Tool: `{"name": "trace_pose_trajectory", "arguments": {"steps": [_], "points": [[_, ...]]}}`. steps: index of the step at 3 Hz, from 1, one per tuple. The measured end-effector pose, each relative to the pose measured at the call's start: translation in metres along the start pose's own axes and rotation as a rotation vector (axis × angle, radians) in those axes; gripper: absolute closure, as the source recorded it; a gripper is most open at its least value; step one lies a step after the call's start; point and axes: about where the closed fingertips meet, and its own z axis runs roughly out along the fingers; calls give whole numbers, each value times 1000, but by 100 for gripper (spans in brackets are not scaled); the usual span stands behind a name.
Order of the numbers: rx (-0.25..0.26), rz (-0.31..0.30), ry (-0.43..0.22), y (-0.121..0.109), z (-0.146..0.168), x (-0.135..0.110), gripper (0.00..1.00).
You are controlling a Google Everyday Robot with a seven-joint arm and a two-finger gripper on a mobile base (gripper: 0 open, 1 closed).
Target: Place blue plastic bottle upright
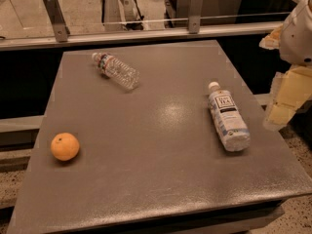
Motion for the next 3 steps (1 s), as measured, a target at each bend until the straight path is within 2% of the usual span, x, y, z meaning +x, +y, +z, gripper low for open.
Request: {"name": "trace_pose_trajectory", "arguments": {"steps": [1,2,3], "points": [[-4,7,-5,1,3,-1,0],[-50,78,-52,14,29,-12,0],[-89,187,-64,19,73,-31,0]]}}
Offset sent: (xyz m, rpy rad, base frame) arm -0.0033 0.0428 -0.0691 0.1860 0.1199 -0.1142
